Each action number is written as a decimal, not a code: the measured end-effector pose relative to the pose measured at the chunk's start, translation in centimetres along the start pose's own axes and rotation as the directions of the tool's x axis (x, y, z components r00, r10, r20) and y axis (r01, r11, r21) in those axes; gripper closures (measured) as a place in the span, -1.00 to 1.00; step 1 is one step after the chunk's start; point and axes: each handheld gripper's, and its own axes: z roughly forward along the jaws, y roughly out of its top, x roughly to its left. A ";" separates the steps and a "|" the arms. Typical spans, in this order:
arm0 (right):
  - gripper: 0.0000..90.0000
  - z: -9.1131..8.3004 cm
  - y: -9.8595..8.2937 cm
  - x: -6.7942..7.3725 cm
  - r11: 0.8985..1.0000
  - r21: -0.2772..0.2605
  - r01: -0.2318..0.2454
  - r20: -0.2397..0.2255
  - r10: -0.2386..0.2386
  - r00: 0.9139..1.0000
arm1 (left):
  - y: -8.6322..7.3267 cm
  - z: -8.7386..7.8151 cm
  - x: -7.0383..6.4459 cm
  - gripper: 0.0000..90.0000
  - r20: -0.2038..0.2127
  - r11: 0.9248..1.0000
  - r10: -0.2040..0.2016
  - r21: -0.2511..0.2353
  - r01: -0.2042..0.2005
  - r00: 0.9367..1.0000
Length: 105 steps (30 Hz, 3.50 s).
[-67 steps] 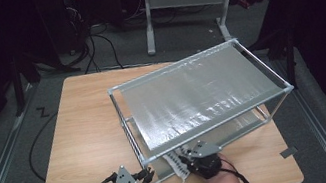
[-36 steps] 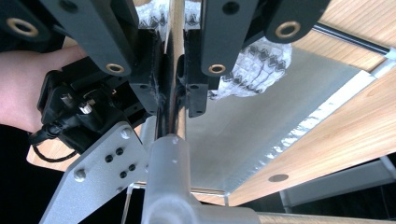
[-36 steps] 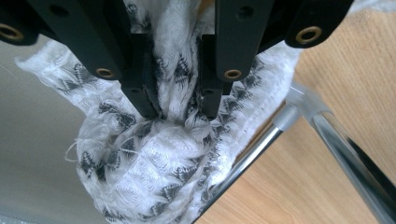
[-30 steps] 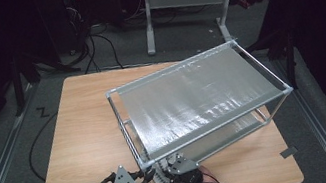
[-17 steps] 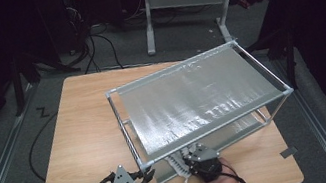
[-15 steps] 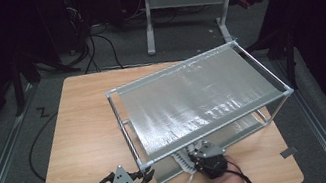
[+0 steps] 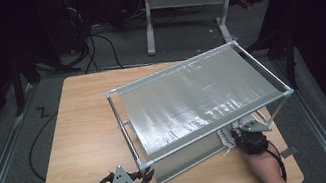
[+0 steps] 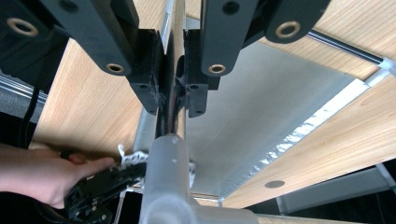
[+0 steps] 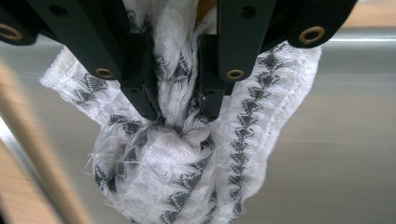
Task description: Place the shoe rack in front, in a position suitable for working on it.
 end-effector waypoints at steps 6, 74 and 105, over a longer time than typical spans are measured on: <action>0.57 0.1 -0.3 -3.5 0.999 0.015 -0.033 0.086 0.031 0.996 | -0.1 -0.3 0.1 0.77 0.000 1.000 0.002 0.006 -0.002 1.000; 0.35 -1.3 1.8 16.8 0.964 -0.064 0.259 -0.339 -0.265 0.903 | -0.1 -0.2 0.1 0.76 0.005 1.000 0.023 0.007 -0.023 1.000; 0.55 -2.0 2.0 19.9 0.935 -0.116 0.336 -0.376 -0.354 0.856 | 0.0 -0.2 0.0 0.76 -0.007 0.999 0.032 0.011 -0.032 0.999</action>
